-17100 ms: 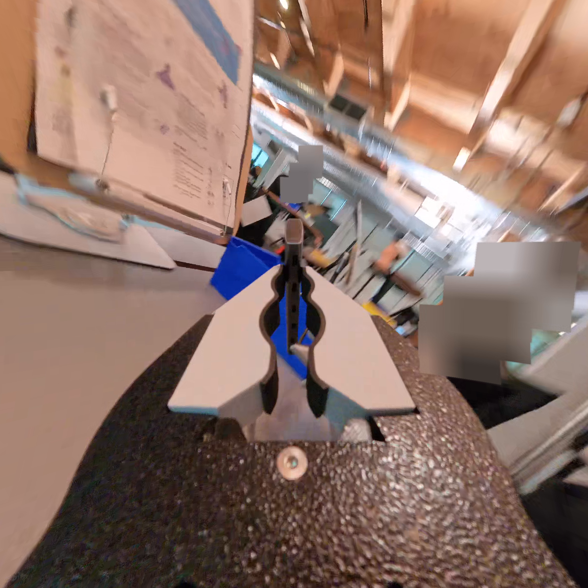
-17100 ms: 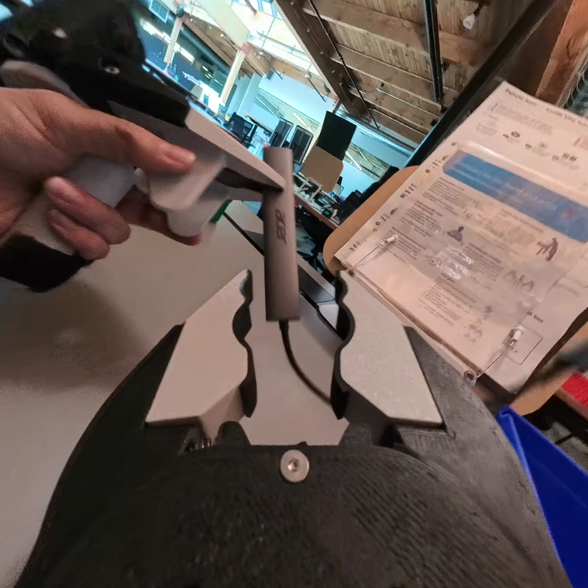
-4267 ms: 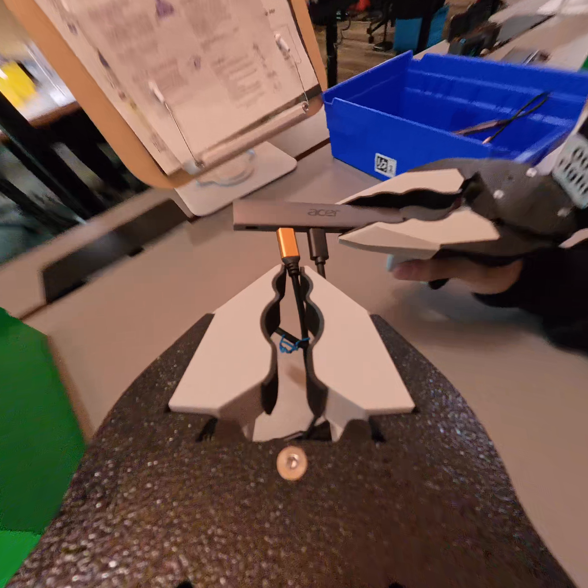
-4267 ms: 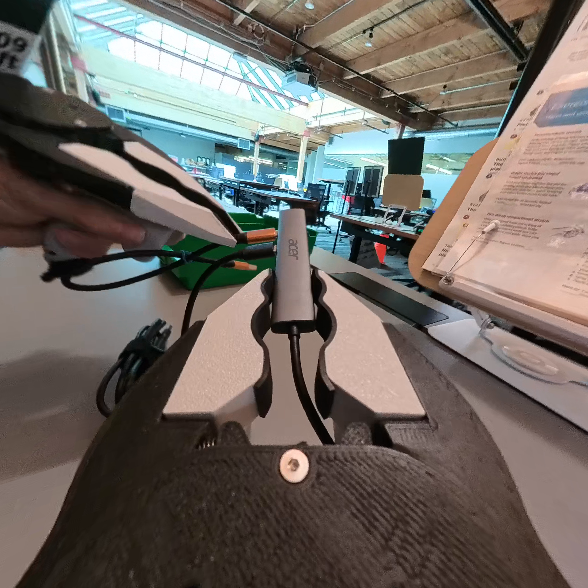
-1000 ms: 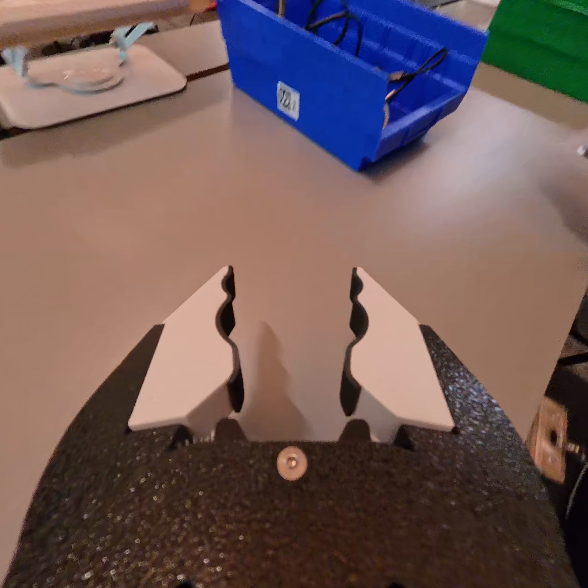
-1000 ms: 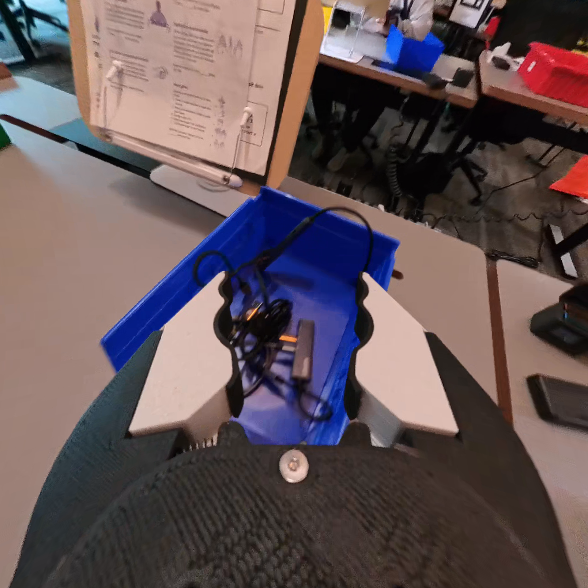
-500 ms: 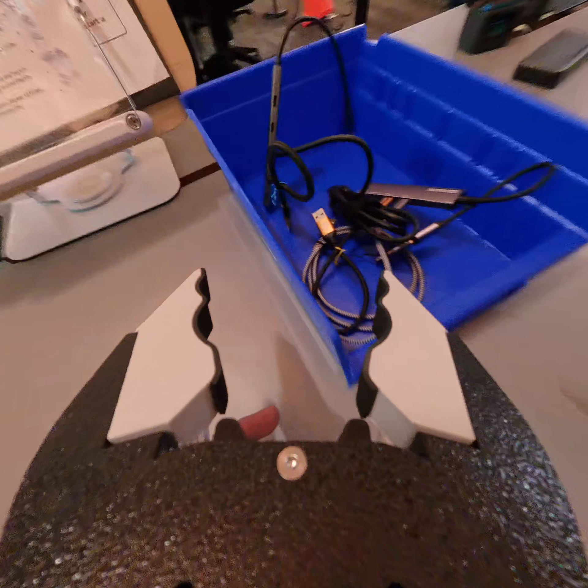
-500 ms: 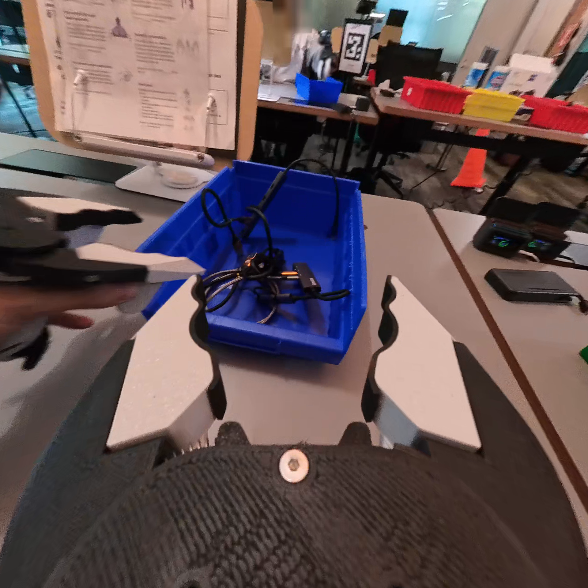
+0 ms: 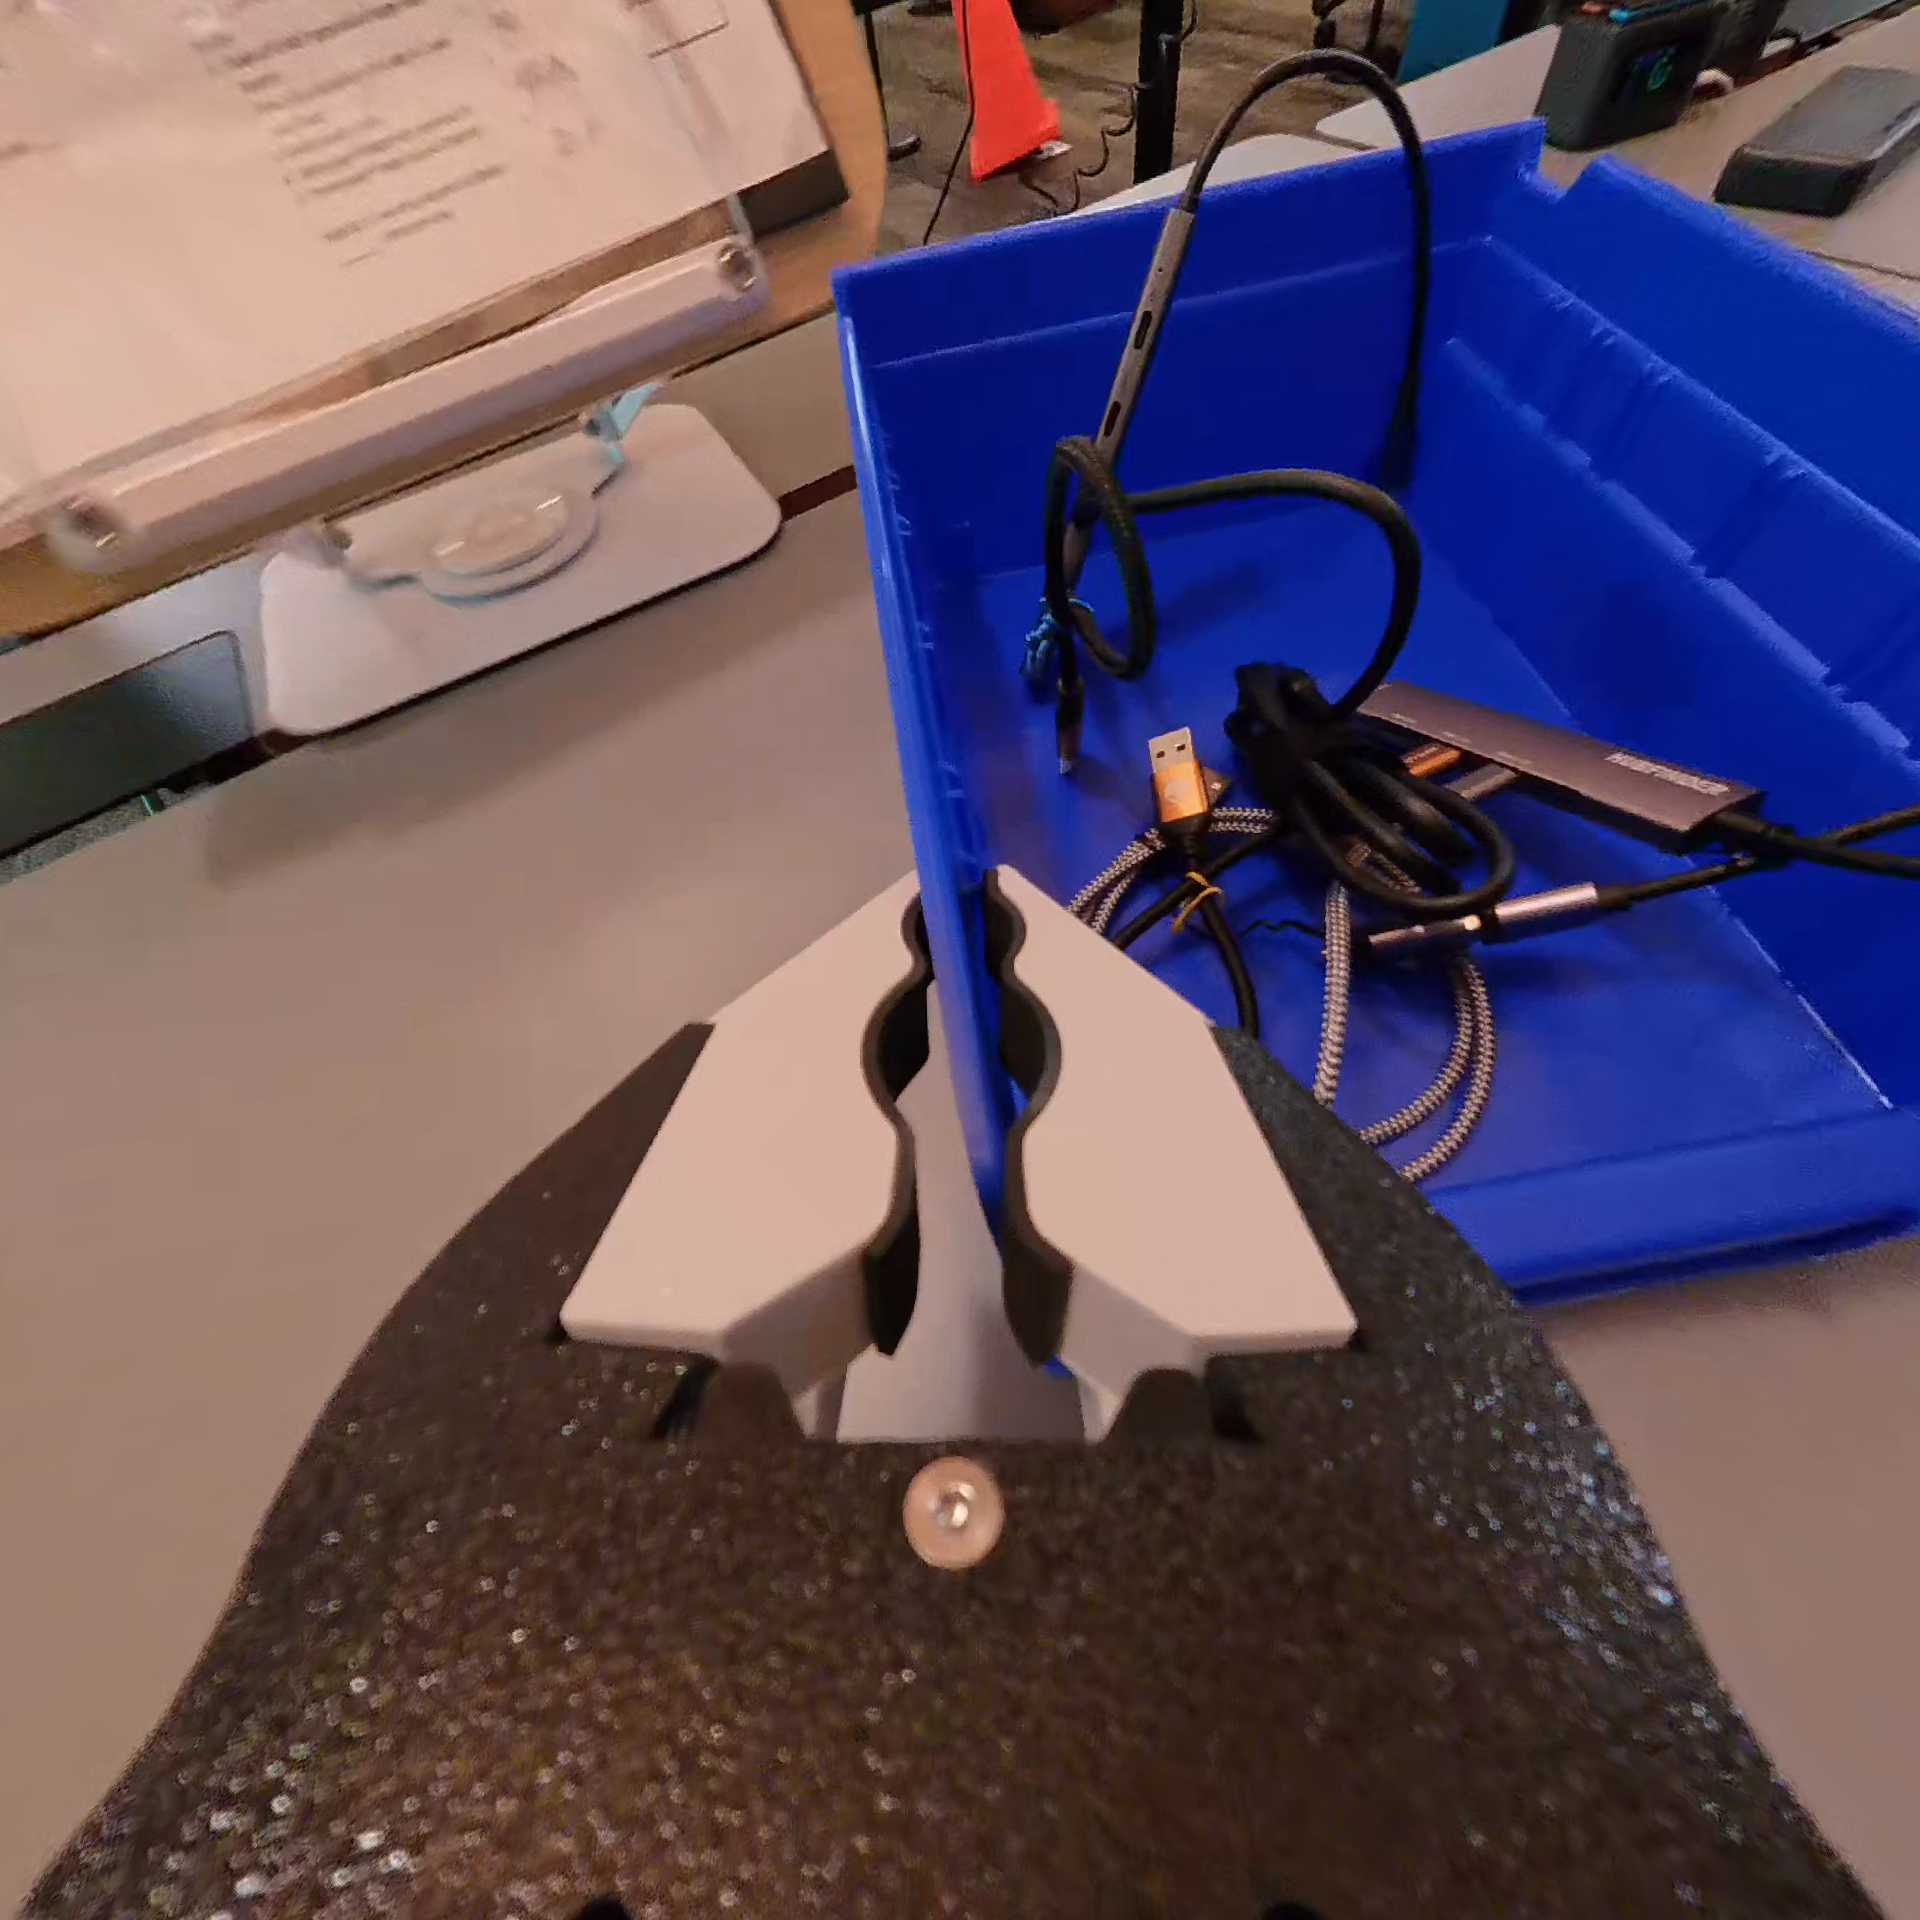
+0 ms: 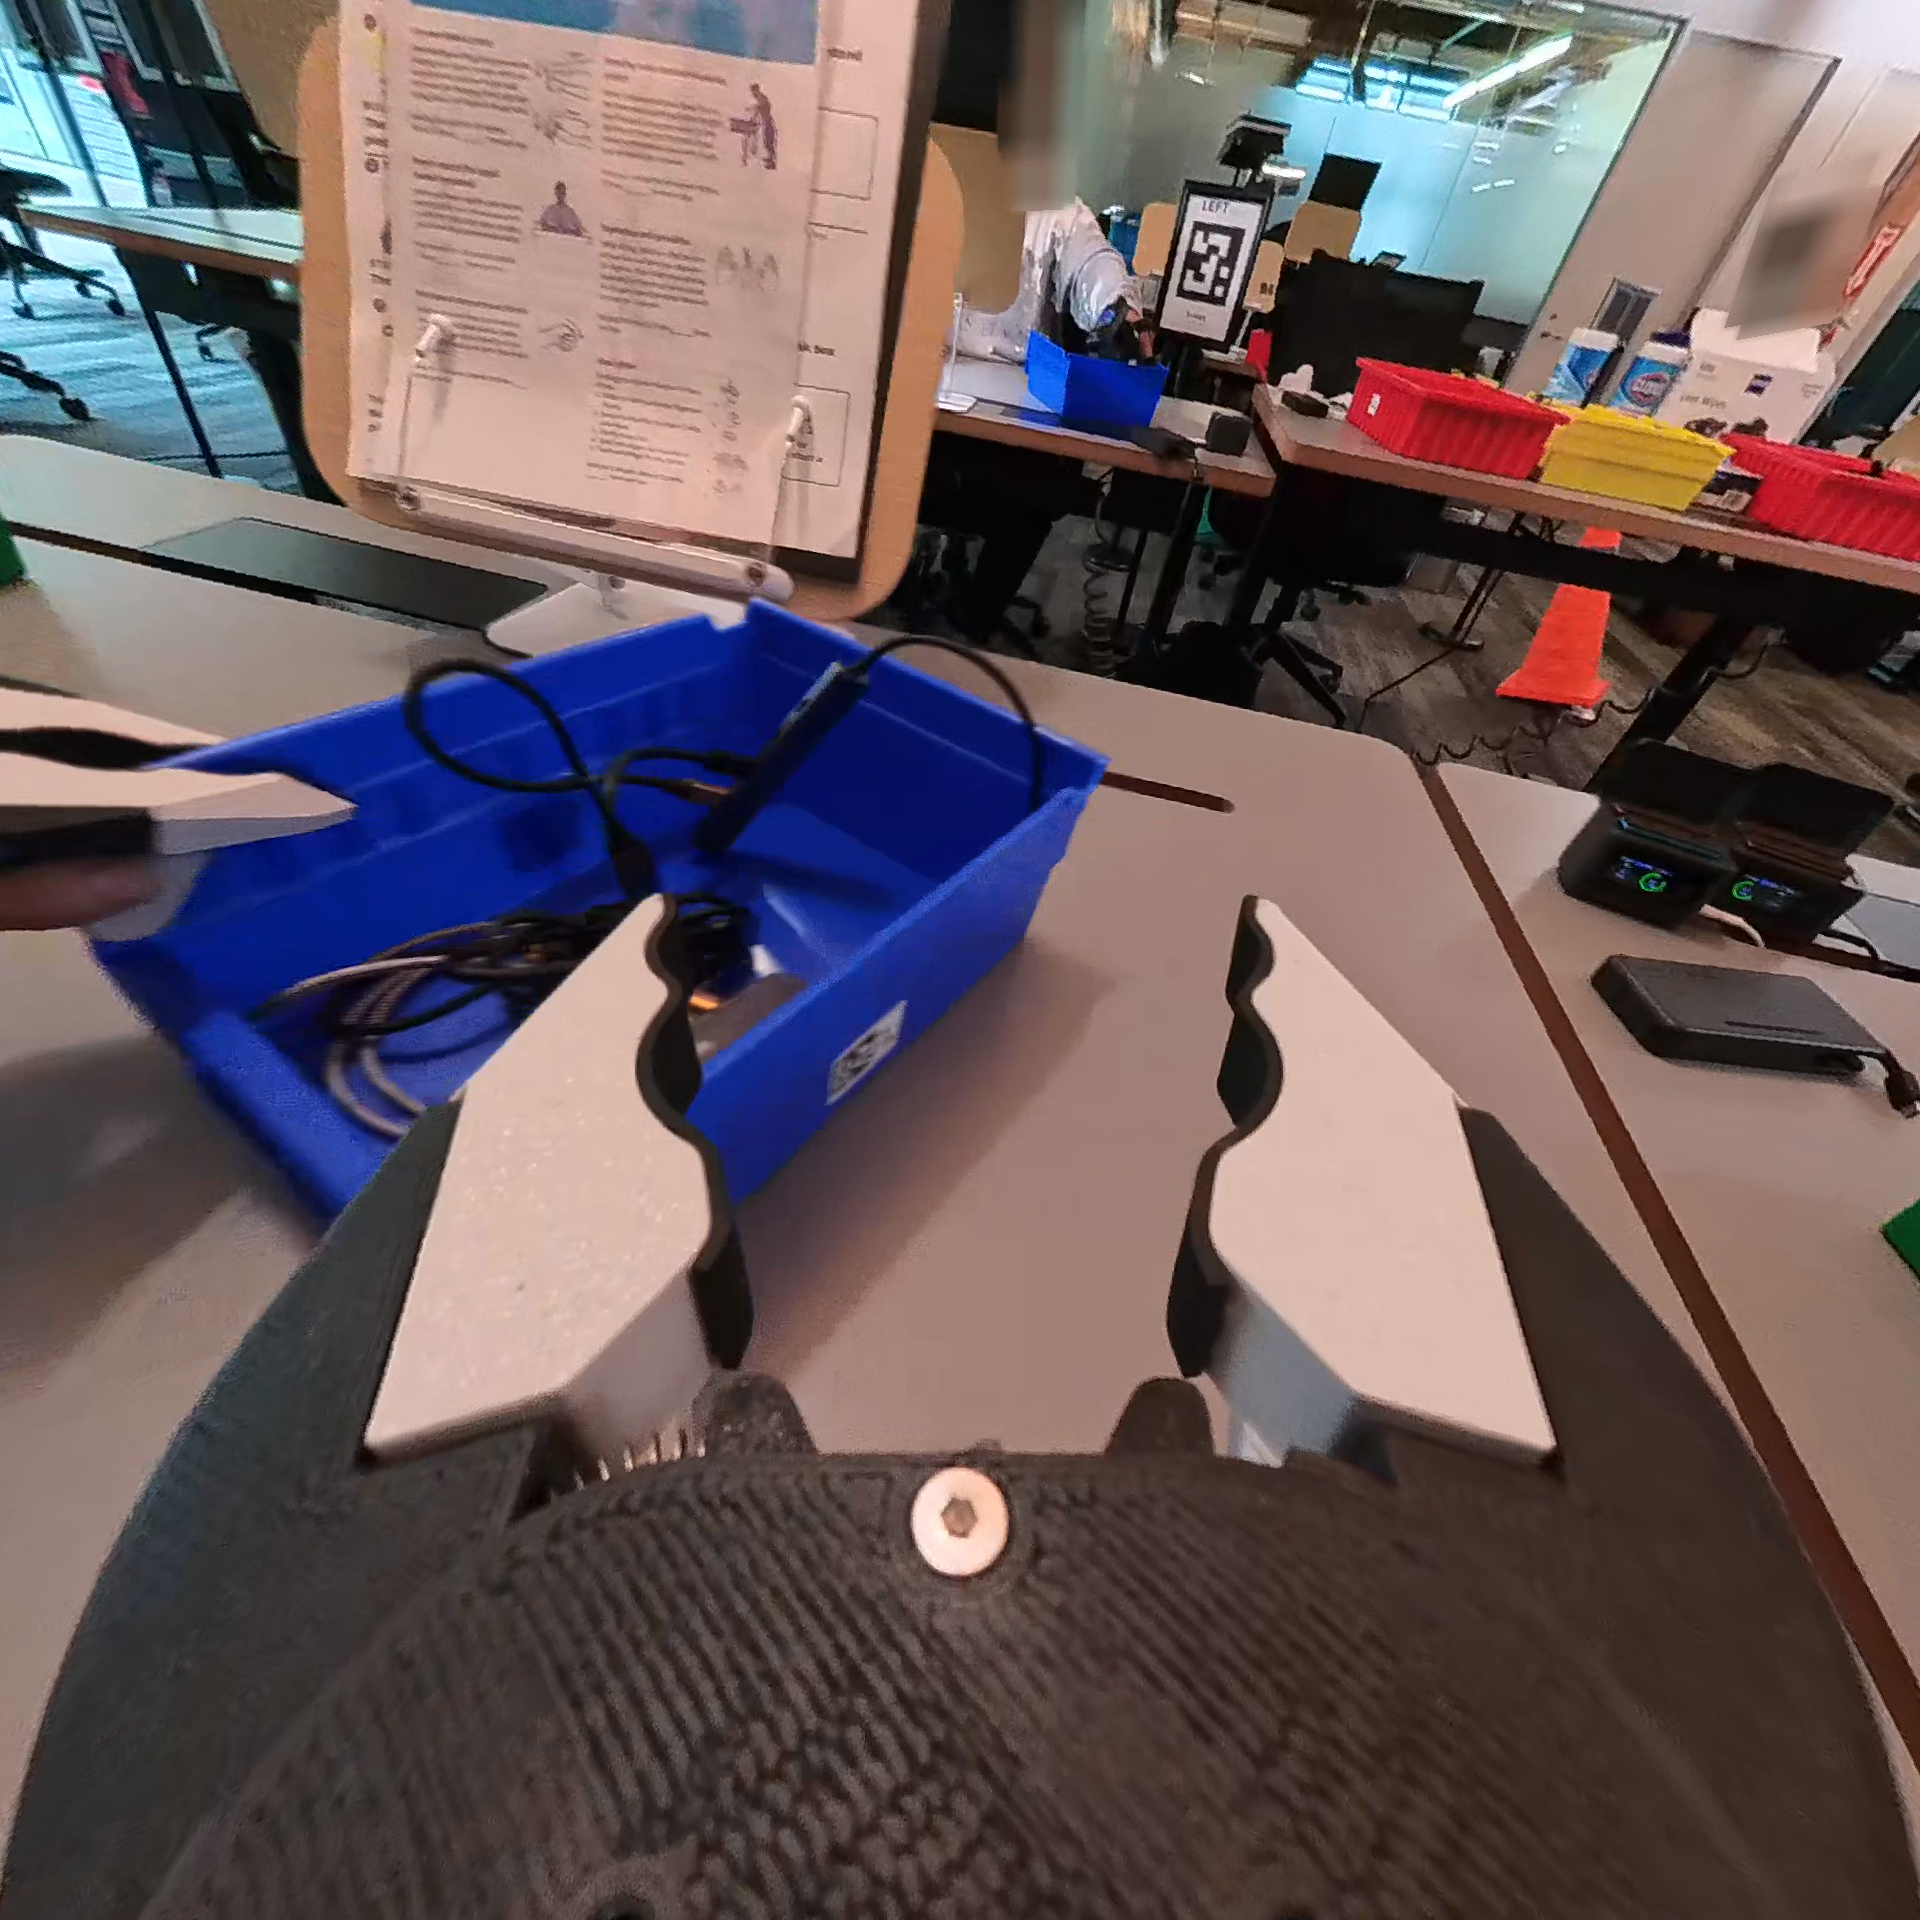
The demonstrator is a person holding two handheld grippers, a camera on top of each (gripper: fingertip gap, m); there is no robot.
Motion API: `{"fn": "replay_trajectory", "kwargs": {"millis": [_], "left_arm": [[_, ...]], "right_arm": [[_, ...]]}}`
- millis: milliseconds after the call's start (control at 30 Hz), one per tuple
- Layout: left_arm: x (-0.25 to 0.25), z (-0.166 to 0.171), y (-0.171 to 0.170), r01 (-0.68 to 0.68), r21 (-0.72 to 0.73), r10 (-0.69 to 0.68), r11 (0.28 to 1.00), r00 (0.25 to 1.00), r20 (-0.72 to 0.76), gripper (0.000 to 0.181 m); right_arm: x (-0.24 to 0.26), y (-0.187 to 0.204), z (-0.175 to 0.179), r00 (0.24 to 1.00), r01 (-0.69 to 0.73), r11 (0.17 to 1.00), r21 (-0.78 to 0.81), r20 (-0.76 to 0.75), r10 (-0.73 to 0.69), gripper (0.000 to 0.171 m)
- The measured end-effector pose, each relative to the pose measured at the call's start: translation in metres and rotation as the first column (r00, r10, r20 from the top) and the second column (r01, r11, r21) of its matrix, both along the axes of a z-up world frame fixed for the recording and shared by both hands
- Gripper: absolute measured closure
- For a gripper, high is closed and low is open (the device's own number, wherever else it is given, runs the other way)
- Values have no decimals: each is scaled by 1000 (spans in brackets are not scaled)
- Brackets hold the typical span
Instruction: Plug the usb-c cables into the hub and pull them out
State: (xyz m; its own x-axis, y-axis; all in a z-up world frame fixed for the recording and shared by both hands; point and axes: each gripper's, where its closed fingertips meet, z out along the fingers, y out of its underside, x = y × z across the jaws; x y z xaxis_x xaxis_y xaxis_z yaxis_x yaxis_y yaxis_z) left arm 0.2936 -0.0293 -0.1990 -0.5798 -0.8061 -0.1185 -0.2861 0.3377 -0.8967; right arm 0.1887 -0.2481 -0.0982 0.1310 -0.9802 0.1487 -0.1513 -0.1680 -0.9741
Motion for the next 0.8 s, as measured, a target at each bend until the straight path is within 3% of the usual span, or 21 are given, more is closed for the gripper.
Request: {"fn": "replay_trajectory", "kwargs": {"millis": [133,267,433,567,667,800], "left_arm": [[-35,0,80,16,-18,-16,1000,1000,-20,178],[-76,-1,165,20,-16,-21,1000,998,-65,178],[-124,-1,258,64,12,-61,998,988,-143,178],[-151,-1,313,68,-45,-75,997,980,-187,179],[-165,-1,339,48,-93,-68,995,971,-229,179],[-175,-1,363,19,-86,-39,996,972,-234,178]], "right_arm": [[0,42,4,996,-94,996,1,3,94,66],[10,117,6,972,-236,971,40,-3,236,61],[49,248,32,908,-413,907,86,-37,417,48],[84,380,47,794,-582,801,143,-113,597,45],[118,464,23,726,-586,774,238,-269,632,51],[151,550,-28,665,-532,810,246,-470,580,54]]}}
